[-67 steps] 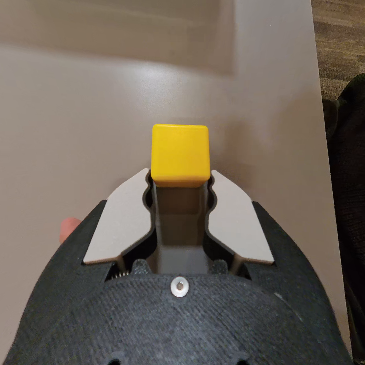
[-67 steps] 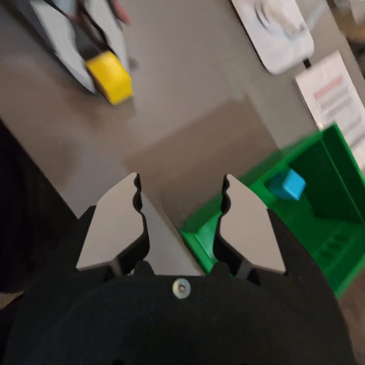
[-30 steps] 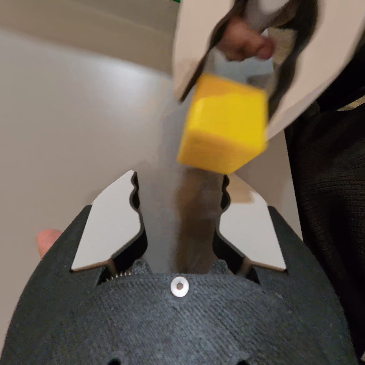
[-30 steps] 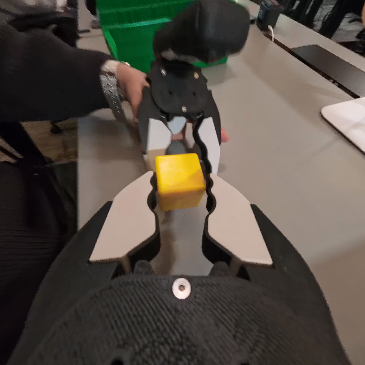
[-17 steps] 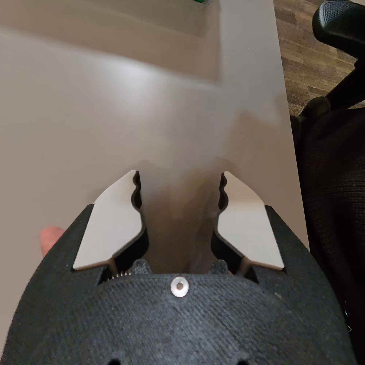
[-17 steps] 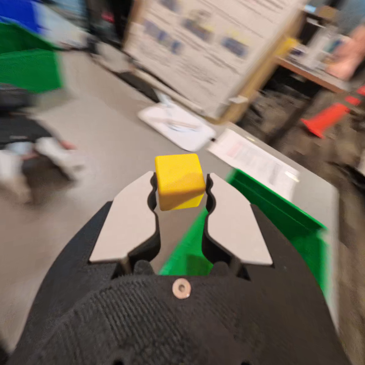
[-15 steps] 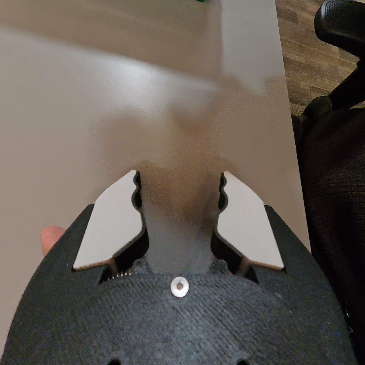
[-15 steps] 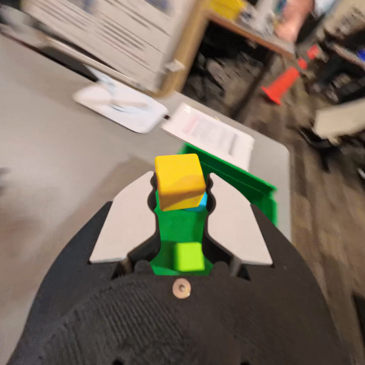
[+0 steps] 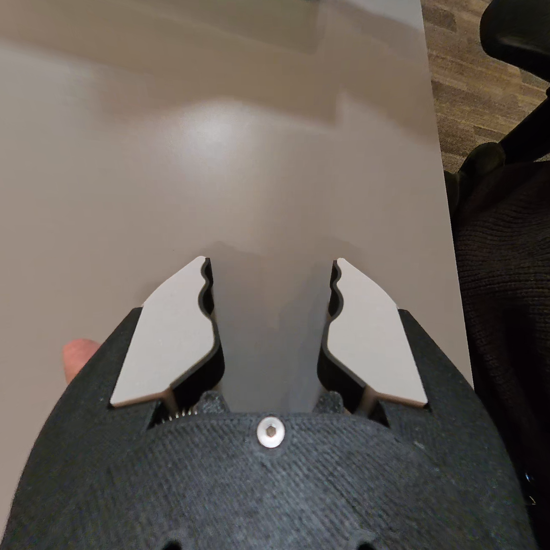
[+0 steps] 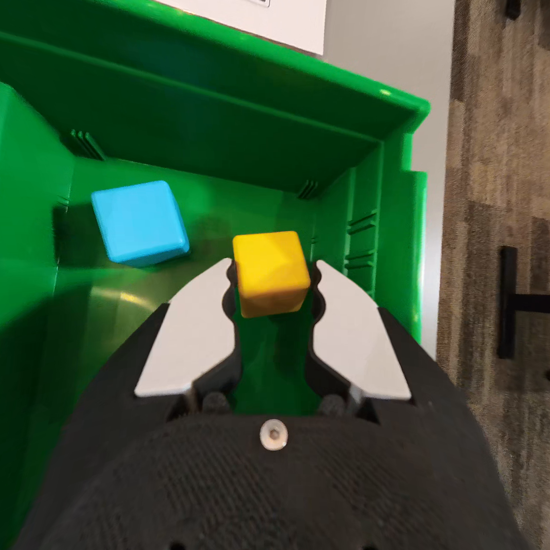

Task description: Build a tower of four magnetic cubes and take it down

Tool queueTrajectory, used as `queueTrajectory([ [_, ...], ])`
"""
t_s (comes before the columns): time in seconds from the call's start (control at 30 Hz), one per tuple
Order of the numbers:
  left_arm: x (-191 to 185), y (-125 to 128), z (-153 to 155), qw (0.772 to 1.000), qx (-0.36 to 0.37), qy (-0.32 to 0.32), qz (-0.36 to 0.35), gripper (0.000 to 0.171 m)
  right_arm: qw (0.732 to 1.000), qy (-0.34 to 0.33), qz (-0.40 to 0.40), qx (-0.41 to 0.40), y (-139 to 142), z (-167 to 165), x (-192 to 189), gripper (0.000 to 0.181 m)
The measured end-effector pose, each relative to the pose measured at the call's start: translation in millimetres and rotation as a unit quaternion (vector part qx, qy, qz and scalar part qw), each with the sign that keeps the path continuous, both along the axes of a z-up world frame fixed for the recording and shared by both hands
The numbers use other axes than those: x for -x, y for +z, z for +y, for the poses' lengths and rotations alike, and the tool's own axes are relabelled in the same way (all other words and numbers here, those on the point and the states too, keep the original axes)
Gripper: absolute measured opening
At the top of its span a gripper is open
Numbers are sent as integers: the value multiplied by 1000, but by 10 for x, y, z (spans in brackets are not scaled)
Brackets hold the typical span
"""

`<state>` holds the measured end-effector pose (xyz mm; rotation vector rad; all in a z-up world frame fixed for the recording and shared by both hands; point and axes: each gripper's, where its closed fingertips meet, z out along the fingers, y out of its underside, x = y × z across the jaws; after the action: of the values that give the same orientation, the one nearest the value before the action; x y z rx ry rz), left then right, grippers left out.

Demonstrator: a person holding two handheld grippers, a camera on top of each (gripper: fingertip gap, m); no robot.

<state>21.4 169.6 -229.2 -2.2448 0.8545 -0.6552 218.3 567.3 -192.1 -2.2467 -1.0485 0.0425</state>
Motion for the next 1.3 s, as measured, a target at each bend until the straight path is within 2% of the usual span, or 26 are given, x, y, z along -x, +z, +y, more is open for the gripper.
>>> queueTrajectory([
  [0.3,-1,2,2,1000,0,0,-1,76,999,-6,-8,31,-86,-33,-36,50],
  [0.47,-2,-7,1,1000,-1,0,4,76,1000,5,-16,21,-22,-93,-52,65],
  [0.57,-2,-13,1,1000,-3,0,9,76,999,26,12,-28,279,-164,30,63],
  [0.67,-2,-19,1,1000,-4,0,13,76,988,73,118,-64,775,-499,318,62],
  [0.8,-9,-26,9,1000,-5,0,17,76,936,161,291,-116,1494,-1257,741,64],
  [0.9,-7,-37,11,1000,-8,1,25,77,894,213,364,-152,1763,-1835,949,70],
  [1.0,-4,-41,15,1000,-9,3,28,76,873,245,392,-153,1721,-2313,1128,74],
  [1.1,-2,-44,17,999,-9,4,30,75,861,266,413,-130,1522,-2705,1272,75],
  [1.17,0,-46,19,999,-10,5,31,75,860,277,412,-119,1331,-2889,1346,69],
  [1.3,2,-47,21,999,-10,6,32,74,869,283,403,-53,957,-3145,1463,68],
])
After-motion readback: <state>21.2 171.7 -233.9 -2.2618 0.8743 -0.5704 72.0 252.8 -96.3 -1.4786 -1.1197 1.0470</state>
